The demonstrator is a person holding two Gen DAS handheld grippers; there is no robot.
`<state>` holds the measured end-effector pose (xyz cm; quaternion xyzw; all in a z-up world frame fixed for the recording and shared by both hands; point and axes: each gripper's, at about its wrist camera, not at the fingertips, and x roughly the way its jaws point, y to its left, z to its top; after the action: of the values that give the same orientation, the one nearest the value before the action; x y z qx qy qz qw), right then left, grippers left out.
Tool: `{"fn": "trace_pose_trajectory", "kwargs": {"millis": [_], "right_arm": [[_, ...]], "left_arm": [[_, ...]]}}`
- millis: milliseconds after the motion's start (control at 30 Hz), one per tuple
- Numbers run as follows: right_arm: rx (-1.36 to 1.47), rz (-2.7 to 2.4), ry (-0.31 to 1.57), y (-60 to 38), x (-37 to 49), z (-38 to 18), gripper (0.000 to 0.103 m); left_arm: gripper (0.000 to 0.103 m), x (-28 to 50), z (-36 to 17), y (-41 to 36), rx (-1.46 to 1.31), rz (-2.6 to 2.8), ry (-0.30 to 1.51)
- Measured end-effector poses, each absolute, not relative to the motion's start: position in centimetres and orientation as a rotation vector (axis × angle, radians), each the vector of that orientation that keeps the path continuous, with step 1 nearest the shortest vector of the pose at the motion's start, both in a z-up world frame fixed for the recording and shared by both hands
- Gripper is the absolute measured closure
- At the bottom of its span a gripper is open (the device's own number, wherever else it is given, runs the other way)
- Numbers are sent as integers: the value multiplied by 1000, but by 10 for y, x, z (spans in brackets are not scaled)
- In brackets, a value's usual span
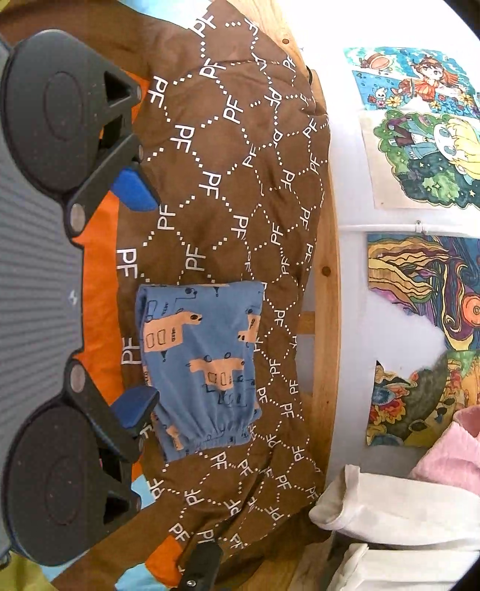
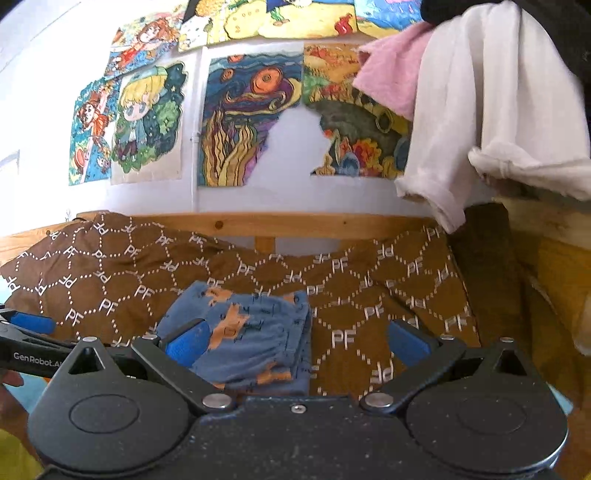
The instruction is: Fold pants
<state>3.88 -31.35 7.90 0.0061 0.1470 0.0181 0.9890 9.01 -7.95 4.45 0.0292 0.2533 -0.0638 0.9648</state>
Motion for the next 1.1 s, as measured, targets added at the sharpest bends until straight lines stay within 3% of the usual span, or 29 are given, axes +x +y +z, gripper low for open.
{"fn": "trace_pose_trajectory", "kwargs": {"millis": [600,1100], "right_arm": [[15,75,445,-295,33,33,1],[74,62,523,-301,40,26,1]], "left_arm": [[0,72,12,-66,81,-98,558],[0,71,3,-56,75,-68,598]]}}
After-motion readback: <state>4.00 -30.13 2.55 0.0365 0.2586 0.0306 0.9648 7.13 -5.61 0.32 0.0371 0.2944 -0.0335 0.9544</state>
